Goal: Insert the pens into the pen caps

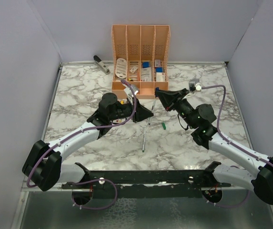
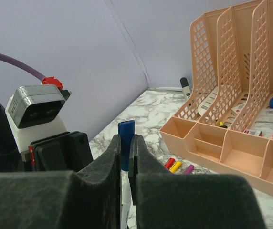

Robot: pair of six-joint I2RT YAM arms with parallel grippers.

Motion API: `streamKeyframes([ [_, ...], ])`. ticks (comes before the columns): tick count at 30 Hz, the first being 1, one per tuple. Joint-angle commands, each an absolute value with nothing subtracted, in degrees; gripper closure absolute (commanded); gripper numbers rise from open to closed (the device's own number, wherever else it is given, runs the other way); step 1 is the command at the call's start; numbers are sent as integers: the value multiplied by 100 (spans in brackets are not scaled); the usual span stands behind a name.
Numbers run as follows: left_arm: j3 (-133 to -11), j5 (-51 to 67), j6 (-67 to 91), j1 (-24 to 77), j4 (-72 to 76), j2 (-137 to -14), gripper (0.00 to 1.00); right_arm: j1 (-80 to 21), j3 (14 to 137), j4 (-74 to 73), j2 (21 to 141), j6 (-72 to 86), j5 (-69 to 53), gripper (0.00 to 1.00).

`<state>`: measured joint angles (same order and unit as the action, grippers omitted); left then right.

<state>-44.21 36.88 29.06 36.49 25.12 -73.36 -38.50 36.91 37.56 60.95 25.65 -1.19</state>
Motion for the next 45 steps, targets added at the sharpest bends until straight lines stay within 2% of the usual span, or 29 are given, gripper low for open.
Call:
streamKeyframes([
  [1,-4463,3630,2884,3665,2716,-7286,100,-3841,3548,3859,6055,2612,-70,99],
  [25,-4484,3733,2883,3665,2707,-7324,100,-3843,3551,4303,6323,2396,105,99],
  [39,-4432,2824,2867,3650,2716,-7128,100,-3850,3443,3966,6215,2752,-237,99],
  [45,-4617,2863,2857,3647,2716,-7247,100,-3885,3401,3963,6311,2863,-370,99],
])
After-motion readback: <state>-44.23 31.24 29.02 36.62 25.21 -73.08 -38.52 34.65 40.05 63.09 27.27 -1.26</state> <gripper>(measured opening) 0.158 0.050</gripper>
